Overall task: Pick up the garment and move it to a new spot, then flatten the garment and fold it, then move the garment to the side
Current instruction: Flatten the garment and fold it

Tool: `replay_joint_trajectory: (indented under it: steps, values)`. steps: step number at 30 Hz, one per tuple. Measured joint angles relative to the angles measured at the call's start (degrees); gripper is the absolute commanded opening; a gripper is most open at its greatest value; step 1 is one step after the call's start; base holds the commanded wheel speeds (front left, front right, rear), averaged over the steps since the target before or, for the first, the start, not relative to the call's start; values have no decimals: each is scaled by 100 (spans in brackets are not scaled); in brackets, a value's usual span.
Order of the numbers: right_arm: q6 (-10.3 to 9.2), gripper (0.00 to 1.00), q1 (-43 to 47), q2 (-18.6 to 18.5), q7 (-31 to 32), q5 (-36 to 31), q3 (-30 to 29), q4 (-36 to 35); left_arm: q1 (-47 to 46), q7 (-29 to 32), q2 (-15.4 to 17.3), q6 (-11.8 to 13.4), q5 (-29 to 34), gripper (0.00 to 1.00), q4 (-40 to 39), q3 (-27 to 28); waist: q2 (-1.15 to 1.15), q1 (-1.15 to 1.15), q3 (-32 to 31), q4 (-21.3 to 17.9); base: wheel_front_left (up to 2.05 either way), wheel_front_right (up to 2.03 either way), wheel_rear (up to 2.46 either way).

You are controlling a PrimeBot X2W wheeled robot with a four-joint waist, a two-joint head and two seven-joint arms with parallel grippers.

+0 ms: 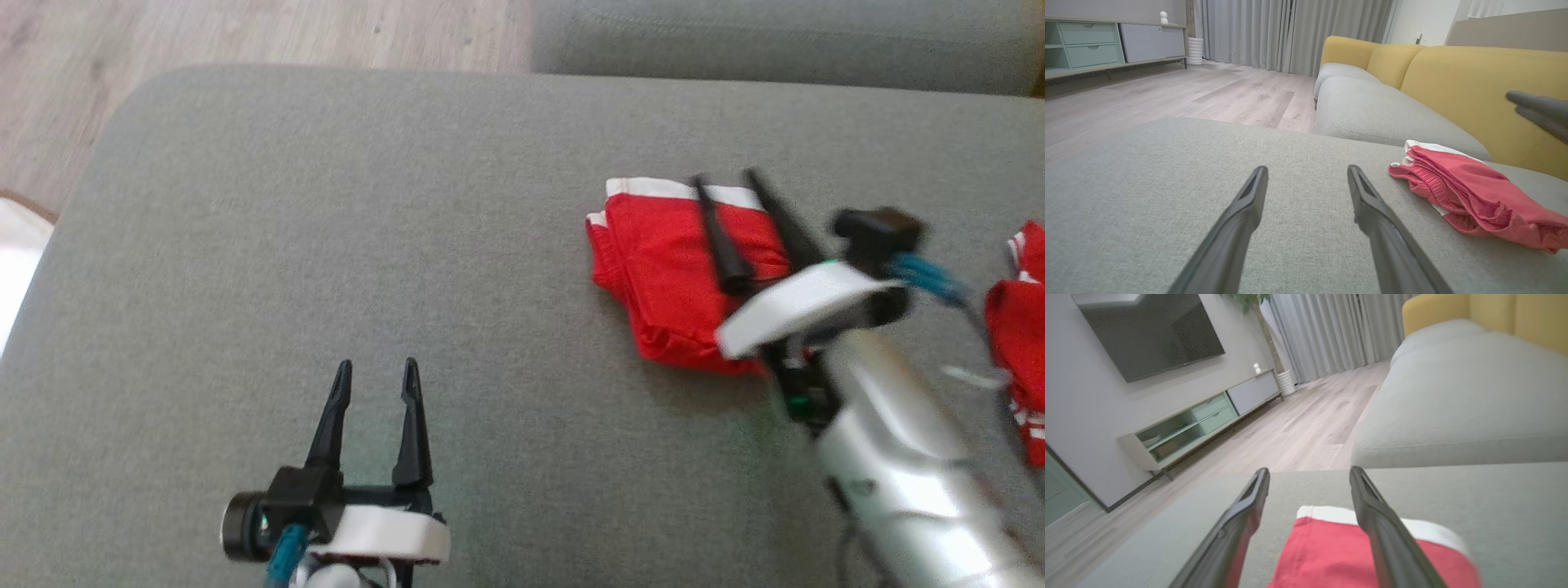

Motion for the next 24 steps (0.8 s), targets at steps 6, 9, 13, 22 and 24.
replay_joint_trajectory:
  steps: [6, 9, 13, 22, 24]
  values:
    - [0, 100, 928, -621, -316, -231, -875, -892, 289, 0, 3, 56, -9, 100, -99, 199, 0, 0, -268, -196, 0, 0, 0]
    - [0, 100, 1591, -713, -374, -526, -1193, -1214, 426, 0, 5, 55, 9, 100, -160, 223, 0, 0, -467, -311, 0, 0, 0]
    - [0, 100, 2375, -677, -375, -989, -1552, -1972, 634, -1, 8, 66, 135, 100, -285, 301, 0, -1, -755, -452, 0, 0, 0]
    - [0, 100, 4055, -305, -383, -1460, -1965, -2638, 1225, 0, 14, 92, 468, 100, -382, 279, 0, -2, -1178, -614, 0, 0, 0]
    - [0, 100, 4114, -288, -383, -1506, -2002, -2669, 1344, 0, 21, 92, 474, 100, -398, 250, 0, -1, -1207, -636, 0, 0, 0]
